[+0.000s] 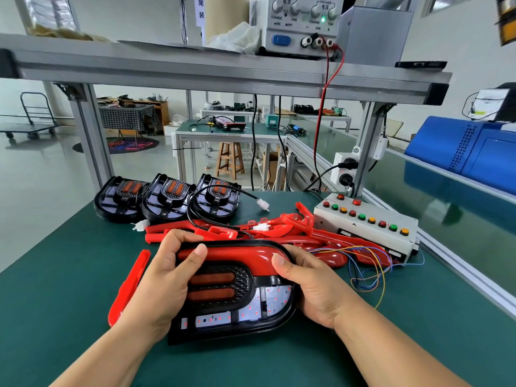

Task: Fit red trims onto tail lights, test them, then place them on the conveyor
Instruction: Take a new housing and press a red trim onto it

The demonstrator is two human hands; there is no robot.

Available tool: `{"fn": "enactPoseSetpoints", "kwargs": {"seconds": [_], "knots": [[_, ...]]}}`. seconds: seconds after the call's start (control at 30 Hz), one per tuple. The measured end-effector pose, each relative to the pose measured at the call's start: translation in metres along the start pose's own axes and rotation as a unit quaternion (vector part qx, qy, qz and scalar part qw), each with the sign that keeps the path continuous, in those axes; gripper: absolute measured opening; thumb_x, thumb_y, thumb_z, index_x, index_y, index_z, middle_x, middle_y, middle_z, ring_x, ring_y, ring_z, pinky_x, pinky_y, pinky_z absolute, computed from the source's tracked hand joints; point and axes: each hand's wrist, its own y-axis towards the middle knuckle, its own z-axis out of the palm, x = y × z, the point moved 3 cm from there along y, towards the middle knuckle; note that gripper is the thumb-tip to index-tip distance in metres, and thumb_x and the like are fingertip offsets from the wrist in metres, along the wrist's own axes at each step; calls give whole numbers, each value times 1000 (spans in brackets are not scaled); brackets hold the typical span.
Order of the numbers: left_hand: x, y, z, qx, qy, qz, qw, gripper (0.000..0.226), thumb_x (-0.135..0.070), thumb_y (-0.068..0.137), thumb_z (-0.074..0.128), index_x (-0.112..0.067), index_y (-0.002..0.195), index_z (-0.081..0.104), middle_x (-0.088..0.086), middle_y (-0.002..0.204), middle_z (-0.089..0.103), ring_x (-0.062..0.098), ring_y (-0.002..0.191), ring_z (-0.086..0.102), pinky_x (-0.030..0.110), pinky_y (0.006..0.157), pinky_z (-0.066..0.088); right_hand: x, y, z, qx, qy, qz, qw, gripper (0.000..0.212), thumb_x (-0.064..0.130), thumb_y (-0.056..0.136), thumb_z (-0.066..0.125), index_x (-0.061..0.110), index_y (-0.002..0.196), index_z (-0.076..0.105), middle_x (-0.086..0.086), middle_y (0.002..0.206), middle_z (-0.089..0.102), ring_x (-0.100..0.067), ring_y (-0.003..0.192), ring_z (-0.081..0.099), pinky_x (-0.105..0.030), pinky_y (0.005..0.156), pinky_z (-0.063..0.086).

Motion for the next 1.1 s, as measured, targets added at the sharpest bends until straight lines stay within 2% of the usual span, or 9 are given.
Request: {"fn": "enactPoseSetpoints", "kwargs": {"seconds": [0.17, 0.3, 0.43, 0.53, 0.6, 0.7, 0.87, 1.0, 1.1], "knots": [[0, 1, 0, 4, 2, -1, 1000, 15, -29, 78, 64, -24, 92, 60, 16, 83, 72, 46, 75, 71, 55, 58, 58, 0, 1, 0, -1, 0, -2, 1000, 23, 21, 72, 73, 13, 93, 78, -13, 101, 75, -24, 91, 72, -31, 78, 57], [2, 4, 0, 29, 28, -17, 999, 26, -34, 79, 62, -32, 105, 59, 14, 92, 75, 39, 81, 73, 48, 61, 60, 1, 2, -2, -12, -8, 12, 1000, 42, 27, 74, 73, 4, 109, 69, -19, 109, 72, -28, 97, 71, -34, 82, 57], [0, 6, -2, 70, 60, -26, 995, 43, -59, 82, 52, -50, 123, 52, 10, 119, 70, 35, 107, 68, 54, 88, 55, 7, 0, 0, 8, -22, 11, 1000, 62, 49, 73, 79, 0, 110, 69, -22, 115, 69, -34, 109, 66, -43, 98, 52], [-7, 8, -4, 57, 113, 17, 992, 46, -64, 81, 44, -57, 126, 51, -10, 137, 57, 12, 132, 50, 43, 111, 39, 7, 0, 1, -12, -16, 12, 1000, 61, 39, 77, 75, -5, 116, 63, -24, 114, 69, -34, 105, 67, -44, 98, 52], [-10, 6, 0, 50, 134, 25, 989, 41, -57, 82, 42, -55, 119, 58, -17, 129, 60, -4, 120, 54, 25, 100, 48, 5, 0, 1, -38, -12, 15, 999, 56, 29, 77, 69, -7, 119, 60, -26, 114, 68, -34, 102, 66, -47, 98, 51], [-6, 4, 4, 49, 148, 21, 988, 33, -51, 82, 44, -53, 110, 61, -16, 112, 68, -2, 98, 67, 17, 70, 57, 3, 1, 2, -50, -14, 9, 999, 55, 27, 79, 67, -8, 120, 59, -29, 116, 66, -38, 105, 64, -52, 102, 47], [-3, 6, -3, 61, 168, 27, 983, 29, -51, 81, 54, -49, 109, 60, 1, 104, 73, 22, 94, 73, 40, 74, 61, 4, -1, 0, -23, -46, -6, 999, 53, 33, 80, 67, -2, 120, 60, -21, 114, 70, -34, 108, 67, -43, 98, 52], [-2, 6, -7, 27, 213, 69, 974, 25, -53, 82, 63, -41, 103, 67, 1, 98, 74, 27, 94, 71, 49, 79, 59, 0, 1, -1, -10, -37, -11, 999, 51, 24, 72, 74, 3, 116, 62, -17, 111, 72, -27, 99, 70, -33, 85, 56], [0, 7, -5, 17, 157, 53, 986, 24, -40, 78, 66, -36, 101, 71, 10, 102, 74, 29, 91, 73, 47, 74, 60, -1, 1, -1, -5, -44, -11, 999, 47, 24, 72, 75, 5, 114, 64, -16, 109, 73, -26, 97, 70, -31, 83, 57]]}}
